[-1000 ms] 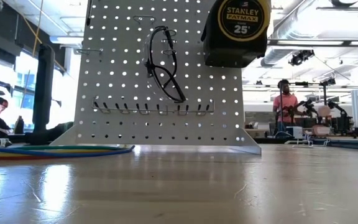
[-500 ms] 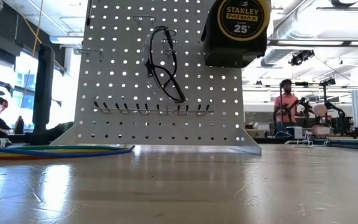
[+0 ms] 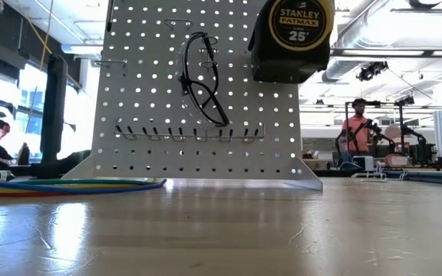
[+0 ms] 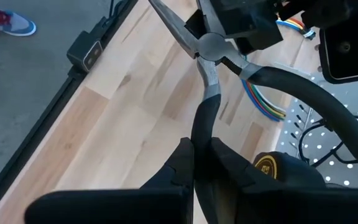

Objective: Hang tools onto peg board
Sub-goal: Hang the plier on the peg board

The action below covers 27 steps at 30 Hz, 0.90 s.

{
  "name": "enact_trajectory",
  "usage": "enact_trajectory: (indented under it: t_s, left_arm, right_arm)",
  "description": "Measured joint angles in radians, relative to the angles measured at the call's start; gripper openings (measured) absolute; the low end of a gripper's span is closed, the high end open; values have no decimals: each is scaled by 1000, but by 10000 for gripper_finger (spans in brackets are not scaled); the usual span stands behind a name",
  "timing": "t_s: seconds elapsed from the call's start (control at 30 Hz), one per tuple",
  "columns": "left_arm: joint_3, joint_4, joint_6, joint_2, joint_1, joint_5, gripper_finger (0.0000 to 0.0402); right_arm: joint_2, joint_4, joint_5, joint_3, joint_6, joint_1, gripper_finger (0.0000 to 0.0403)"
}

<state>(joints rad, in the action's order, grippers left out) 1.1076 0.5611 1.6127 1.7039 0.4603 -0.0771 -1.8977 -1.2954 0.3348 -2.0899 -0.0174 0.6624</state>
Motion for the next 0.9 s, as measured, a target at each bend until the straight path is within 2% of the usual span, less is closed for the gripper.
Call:
enact_trajectory:
  t_s: [0.13, 0.37, 0.6, 0.77, 0.9]
  left_arm:
    - [0, 1, 0, 0, -2, 4, 151]
    - [0, -10, -34, 0, -14, 1, 29]
    - [0, -19, -57, 0, -17, 21, 23]
    - [0, -20, -80, 0, -13, 68, 23]
    - [0, -24, -138, -8, -14, 62, 23]
  right_arm:
    - [0, 5, 2, 0, 0, 1, 17]
    - [0, 12, 3, 0, -2, 0, 16]
    - [0, 15, -8, 1, -19, 0, 22]
    - [3, -12, 48, -39, -169, 6, 111]
    - [6, -79, 110, -113, -231, 17, 186]
